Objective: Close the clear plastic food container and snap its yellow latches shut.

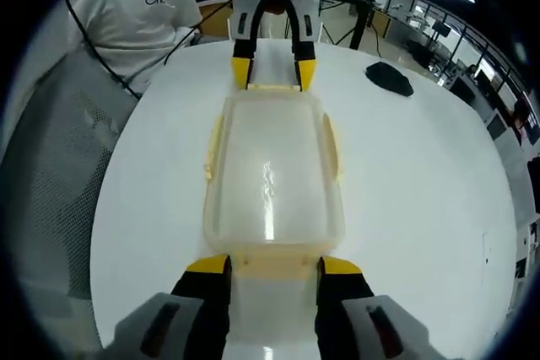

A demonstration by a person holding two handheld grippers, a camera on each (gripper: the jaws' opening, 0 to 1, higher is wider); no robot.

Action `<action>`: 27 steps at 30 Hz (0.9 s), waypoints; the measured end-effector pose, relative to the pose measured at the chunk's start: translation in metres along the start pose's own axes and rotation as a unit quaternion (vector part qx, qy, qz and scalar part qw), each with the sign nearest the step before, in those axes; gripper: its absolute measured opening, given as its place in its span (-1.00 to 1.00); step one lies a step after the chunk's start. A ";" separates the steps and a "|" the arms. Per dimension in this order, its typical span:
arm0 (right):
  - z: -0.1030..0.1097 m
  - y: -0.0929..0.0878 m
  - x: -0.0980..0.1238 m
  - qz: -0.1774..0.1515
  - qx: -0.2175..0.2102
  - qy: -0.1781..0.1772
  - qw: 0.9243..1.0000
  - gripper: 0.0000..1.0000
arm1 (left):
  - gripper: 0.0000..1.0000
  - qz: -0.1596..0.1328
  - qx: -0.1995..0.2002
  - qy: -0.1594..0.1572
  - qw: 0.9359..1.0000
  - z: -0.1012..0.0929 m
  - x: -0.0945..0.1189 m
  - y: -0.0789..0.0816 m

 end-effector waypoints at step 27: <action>0.014 0.009 0.020 -0.015 0.004 0.000 1.000 -0.26 | -0.26 0.002 0.017 0.008 1.000 -0.014 0.022 0.010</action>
Point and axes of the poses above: the point that each gripper's makers call its tool centre point, and the gripper's own axes: x roughly backward along the fingers, z roughly to its left, y roughly out of its top, the point moved 7 cm from there along x, roughly backward along the fingers, and after that the axes turned 1 degree about y, right-handed, at the moved point
